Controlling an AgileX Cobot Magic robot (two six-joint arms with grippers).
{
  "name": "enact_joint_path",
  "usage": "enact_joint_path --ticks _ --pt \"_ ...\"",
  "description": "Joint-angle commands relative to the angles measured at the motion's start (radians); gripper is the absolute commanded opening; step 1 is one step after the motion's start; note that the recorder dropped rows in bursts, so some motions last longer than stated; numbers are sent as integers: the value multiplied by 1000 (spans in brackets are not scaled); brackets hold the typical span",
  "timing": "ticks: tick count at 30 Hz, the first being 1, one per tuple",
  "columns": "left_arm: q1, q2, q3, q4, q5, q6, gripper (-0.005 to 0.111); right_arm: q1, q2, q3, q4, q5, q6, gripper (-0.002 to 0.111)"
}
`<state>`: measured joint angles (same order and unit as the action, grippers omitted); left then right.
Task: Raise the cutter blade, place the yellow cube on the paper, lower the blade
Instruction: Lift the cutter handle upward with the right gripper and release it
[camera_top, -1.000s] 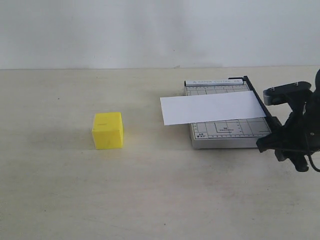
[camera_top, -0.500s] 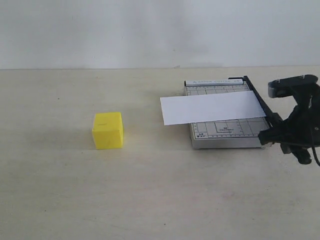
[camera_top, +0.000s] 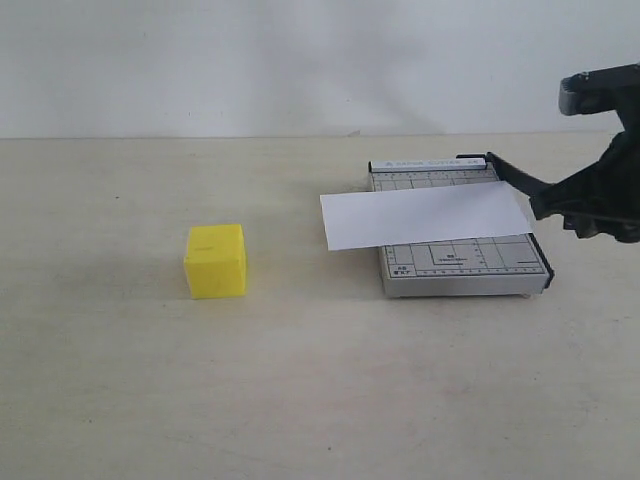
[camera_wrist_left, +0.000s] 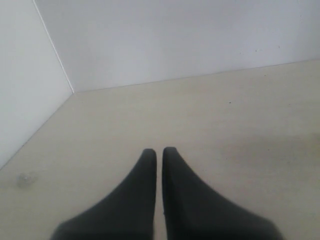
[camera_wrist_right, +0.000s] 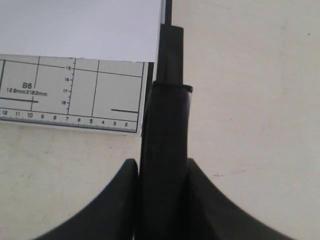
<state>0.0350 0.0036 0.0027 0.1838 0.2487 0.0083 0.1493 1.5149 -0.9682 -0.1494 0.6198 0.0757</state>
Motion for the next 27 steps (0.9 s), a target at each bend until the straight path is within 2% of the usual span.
enact_joint_path --ticks 1,3,4,7,8,9,10,12,15,22,27 --pt "3 -4 -3 -4 -13 -8 4 0 -20 -55 -26 -121 -47 9" --pt "3 -4 -3 -4 -13 -8 4 0 -20 -55 -17 -124 -81 12" --pt "3 -4 -3 -4 -13 -8 4 0 -20 -55 -13 -126 -86 17" --pt "3 -4 -3 -4 -13 -8 4 0 -20 -55 -6 -126 -86 47" --pt "3 -4 -3 -4 -13 -8 4 0 -20 -55 9 -126 -97 64" --pt "3 -4 -3 -4 -13 -8 4 0 -20 -55 16 -124 -102 71" --pt "3 -4 -3 -4 -13 -8 4 0 -20 -55 28 -122 -112 73" --pt "3 -4 -3 -4 -13 -8 4 0 -29 -35 77 -149 -167 66" --pt "3 -4 -3 -4 -13 -8 4 0 -100 63 192 -296 -263 58" --pt "3 -4 -3 -4 -13 -8 4 0 -375 382 236 -538 -269 58" --pt "3 -4 -3 -4 -13 -8 4 0 -669 616 251 -657 -165 58"
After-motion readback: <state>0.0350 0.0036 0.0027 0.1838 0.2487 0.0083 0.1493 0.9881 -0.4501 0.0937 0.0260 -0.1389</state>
